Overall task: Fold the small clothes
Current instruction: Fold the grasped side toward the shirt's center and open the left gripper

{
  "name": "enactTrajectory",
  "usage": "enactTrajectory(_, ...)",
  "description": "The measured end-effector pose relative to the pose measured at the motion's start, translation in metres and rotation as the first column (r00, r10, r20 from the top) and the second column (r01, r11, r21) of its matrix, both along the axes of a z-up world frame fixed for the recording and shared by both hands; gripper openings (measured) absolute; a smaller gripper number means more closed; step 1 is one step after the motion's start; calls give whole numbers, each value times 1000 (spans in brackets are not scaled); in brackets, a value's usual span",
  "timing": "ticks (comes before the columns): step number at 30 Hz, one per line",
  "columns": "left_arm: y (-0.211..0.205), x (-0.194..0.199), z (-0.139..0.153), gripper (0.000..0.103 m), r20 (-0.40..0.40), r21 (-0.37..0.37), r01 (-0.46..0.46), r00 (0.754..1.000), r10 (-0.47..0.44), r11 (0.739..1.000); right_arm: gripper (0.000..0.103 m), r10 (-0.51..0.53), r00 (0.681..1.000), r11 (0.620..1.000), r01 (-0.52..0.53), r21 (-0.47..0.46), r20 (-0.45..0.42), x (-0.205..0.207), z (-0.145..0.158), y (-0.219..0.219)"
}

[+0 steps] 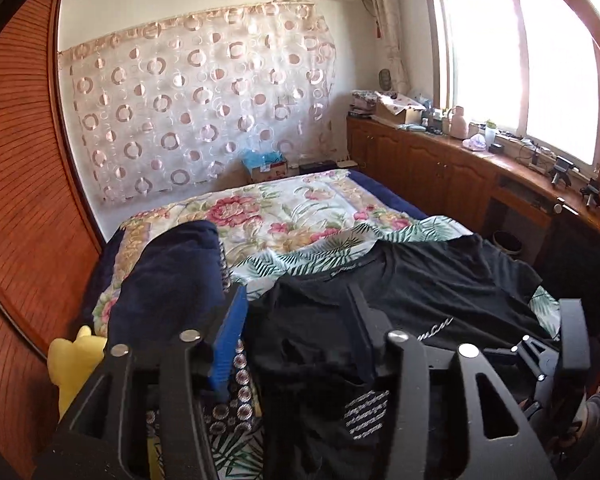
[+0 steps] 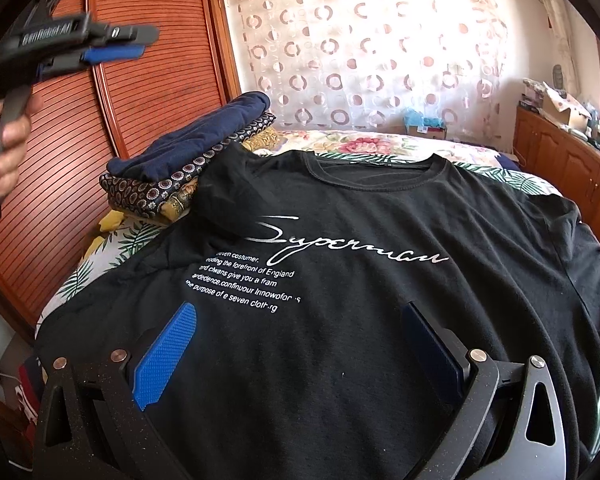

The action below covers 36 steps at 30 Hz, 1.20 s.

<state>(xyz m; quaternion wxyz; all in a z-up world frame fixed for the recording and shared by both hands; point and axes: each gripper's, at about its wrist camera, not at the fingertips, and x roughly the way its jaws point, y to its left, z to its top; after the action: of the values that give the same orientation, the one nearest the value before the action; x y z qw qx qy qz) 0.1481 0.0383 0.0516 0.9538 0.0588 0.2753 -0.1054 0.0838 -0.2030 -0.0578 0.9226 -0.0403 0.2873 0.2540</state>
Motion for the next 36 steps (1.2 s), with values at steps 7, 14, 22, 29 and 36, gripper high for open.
enactTrajectory(7, 13, -17, -43, 77, -48, -28, -29, 998, 27, 999, 102, -4, 1000, 1000, 4, 8, -3, 2, -1, 1)
enactTrajectory(14, 25, -29, -102, 77, -130, -57, -85, 989, 76, 995, 102, -5, 1000, 1000, 5, 12, -8, 3, 0, 1)
enactTrajectory(22, 10, -18, -120, 47, -165, -97, -30, 986, 14, 995, 102, -29, 1000, 999, 29, -42, 2, 21, 11, -3)
enactTrajectory(29, -10, 11, -124, 45, -192, -67, -1, 981, -12, 998, 102, -77, 996, 997, 78, -22, 50, 39, 39, -22)
enactTrajectory(36, -10, 43, -137, 45, -253, -55, -15, 968, 1, 998, 102, -81, 996, 996, 81, 30, 32, 28, 35, -35)
